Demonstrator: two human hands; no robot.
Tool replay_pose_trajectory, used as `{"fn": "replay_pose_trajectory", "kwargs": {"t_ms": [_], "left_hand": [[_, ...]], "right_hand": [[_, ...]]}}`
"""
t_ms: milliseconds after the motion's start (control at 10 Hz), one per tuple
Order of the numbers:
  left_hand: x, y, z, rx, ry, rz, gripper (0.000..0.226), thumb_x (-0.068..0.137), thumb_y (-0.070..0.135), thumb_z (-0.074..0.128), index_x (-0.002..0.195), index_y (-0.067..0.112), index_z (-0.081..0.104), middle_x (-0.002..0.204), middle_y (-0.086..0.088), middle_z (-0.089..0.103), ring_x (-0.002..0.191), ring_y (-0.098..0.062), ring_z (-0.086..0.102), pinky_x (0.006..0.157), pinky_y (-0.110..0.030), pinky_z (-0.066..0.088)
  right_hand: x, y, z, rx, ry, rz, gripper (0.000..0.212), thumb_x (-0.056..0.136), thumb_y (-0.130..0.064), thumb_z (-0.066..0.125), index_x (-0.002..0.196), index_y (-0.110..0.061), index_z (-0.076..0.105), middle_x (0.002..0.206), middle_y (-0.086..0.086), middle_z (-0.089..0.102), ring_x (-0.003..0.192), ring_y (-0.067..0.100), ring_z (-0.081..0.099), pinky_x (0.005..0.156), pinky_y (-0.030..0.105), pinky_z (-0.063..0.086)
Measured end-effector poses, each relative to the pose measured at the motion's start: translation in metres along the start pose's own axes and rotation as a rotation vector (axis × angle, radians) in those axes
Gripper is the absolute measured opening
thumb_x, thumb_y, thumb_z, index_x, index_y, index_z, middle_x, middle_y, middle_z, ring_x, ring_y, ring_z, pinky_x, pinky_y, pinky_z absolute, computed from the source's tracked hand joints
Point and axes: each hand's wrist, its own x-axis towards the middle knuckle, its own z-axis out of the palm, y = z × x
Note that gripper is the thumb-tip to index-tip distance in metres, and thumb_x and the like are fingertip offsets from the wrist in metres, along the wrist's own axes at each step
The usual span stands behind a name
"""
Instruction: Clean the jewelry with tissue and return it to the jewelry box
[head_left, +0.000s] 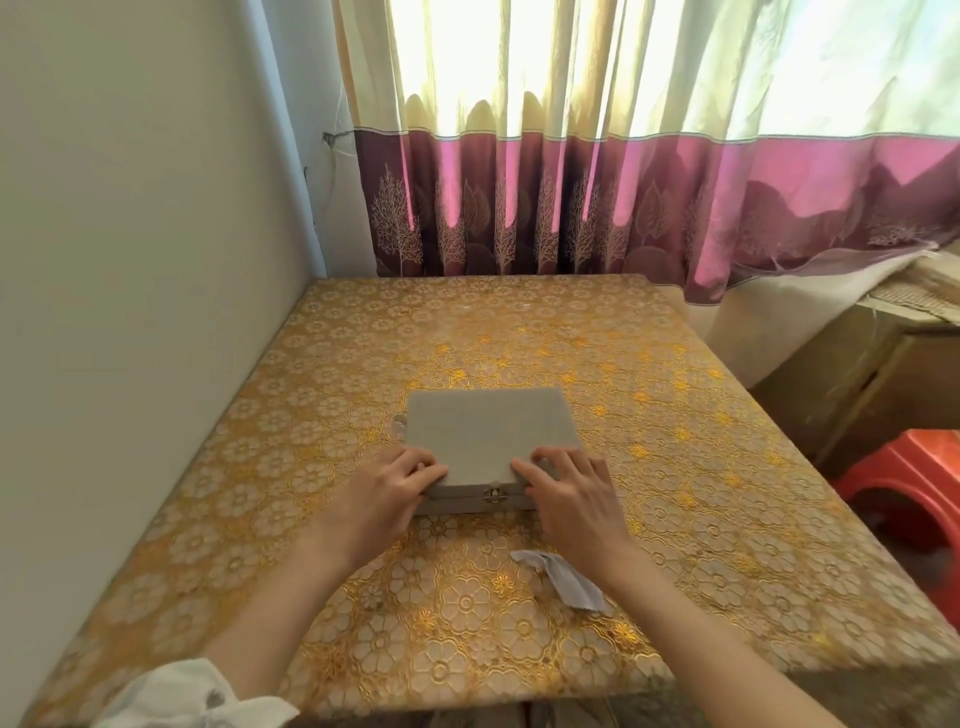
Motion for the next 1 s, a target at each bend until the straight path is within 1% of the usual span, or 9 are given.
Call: {"fn": "replay_pose_trajectory", "kwargs": {"t_ms": [100, 200, 300, 400, 600, 700, 800, 900, 1000], "left_hand": [[-0.003, 0.008, 0.001, -0.025, 0.05, -0.05, 0.034, 0.073, 0.008, 0.076, 0.106, 0.012, 0.068, 0.095, 0.001, 0.064, 0.089, -0.015, 0.059, 0.069, -0.019, 0.052], [0.003, 0.019, 0.005, -0.013, 0.079, -0.073, 0.032, 0.077, 0.015, 0.071, 0.109, 0.014, 0.067, 0.099, 0.0, 0.065, 0.091, -0.017, 0.059, 0.077, -0.029, 0.055], [0.011, 0.038, 0.017, -0.081, -0.031, -0.085, 0.041, 0.092, 0.033, 0.04, 0.13, 0.022, 0.051, 0.132, -0.003, 0.052, 0.125, -0.022, 0.045, 0.109, -0.038, 0.032], [0.022, 0.052, 0.021, -0.245, -0.038, -0.321, 0.056, 0.094, 0.051, 0.016, 0.142, 0.027, 0.032, 0.151, 0.004, 0.029, 0.141, -0.014, 0.02, 0.114, -0.026, 0.005], [0.029, 0.05, 0.033, -0.032, -0.172, -0.331, 0.075, 0.084, 0.068, 0.025, 0.148, 0.03, 0.01, 0.157, 0.004, 0.006, 0.144, -0.015, 0.001, 0.11, -0.028, -0.006], [0.024, 0.052, 0.042, 0.021, -0.055, -0.302, 0.073, 0.078, 0.047, 0.064, 0.141, 0.025, 0.036, 0.148, -0.002, 0.035, 0.137, -0.023, 0.033, 0.111, -0.038, 0.021], [0.023, 0.053, 0.049, 0.065, 0.016, -0.328, 0.073, 0.069, 0.042, 0.075, 0.134, 0.024, 0.047, 0.138, -0.002, 0.05, 0.126, -0.023, 0.048, 0.102, -0.042, 0.038], [0.023, 0.054, 0.052, 0.082, 0.073, -0.33, 0.073, 0.068, 0.043, 0.076, 0.133, 0.025, 0.048, 0.136, -0.001, 0.052, 0.125, -0.022, 0.049, 0.101, -0.042, 0.039], [0.021, 0.053, 0.055, 0.118, 0.111, -0.312, 0.074, 0.069, 0.044, 0.075, 0.134, 0.026, 0.045, 0.137, 0.0, 0.051, 0.126, -0.021, 0.048, 0.103, -0.042, 0.037]], "right_hand": [[-0.004, 0.002, 0.004, 0.013, 0.035, -0.001, 0.04, 0.069, -0.016, 0.077, 0.106, -0.023, 0.064, 0.1, 0.001, 0.063, 0.088, 0.022, 0.058, 0.08, 0.031, 0.031], [-0.008, 0.001, 0.008, 0.015, 0.036, 0.043, 0.033, 0.078, -0.026, 0.062, 0.11, -0.023, 0.064, 0.104, 0.0, 0.062, 0.092, 0.021, 0.054, 0.082, 0.031, 0.03], [-0.011, -0.002, 0.01, 0.064, 0.0, 0.108, 0.037, 0.082, -0.032, 0.045, 0.114, -0.025, 0.063, 0.107, -0.002, 0.062, 0.096, 0.018, 0.05, 0.083, 0.03, 0.031], [-0.011, -0.003, 0.01, 0.106, -0.007, 0.149, 0.037, 0.082, -0.03, 0.05, 0.116, -0.027, 0.062, 0.11, -0.003, 0.062, 0.098, 0.018, 0.05, 0.083, 0.031, 0.037], [-0.011, -0.002, 0.013, 0.133, 0.019, 0.169, 0.037, 0.08, -0.027, 0.053, 0.116, -0.026, 0.063, 0.112, -0.001, 0.061, 0.101, 0.016, 0.041, 0.086, 0.029, 0.028], [-0.013, -0.003, 0.014, 0.149, -0.002, 0.182, 0.038, 0.082, -0.027, 0.051, 0.118, -0.026, 0.061, 0.114, -0.002, 0.06, 0.103, 0.015, 0.041, 0.088, 0.031, 0.033], [-0.011, -0.005, 0.003, 0.163, -0.066, 0.183, 0.038, 0.084, -0.027, 0.051, 0.12, -0.026, 0.06, 0.119, -0.002, 0.058, 0.109, 0.02, 0.047, 0.092, 0.03, 0.031], [0.004, -0.006, -0.021, 0.454, -0.235, 0.298, 0.036, 0.091, -0.025, 0.053, 0.127, -0.025, 0.053, 0.133, -0.003, 0.052, 0.122, 0.015, 0.045, 0.104, 0.028, 0.03], [0.039, -0.005, -0.103, 0.936, -0.103, 0.387, 0.033, 0.089, -0.023, 0.055, 0.121, -0.024, 0.051, 0.125, 0.0, 0.058, 0.115, 0.007, 0.055, 0.089, 0.014, 0.045]]}}
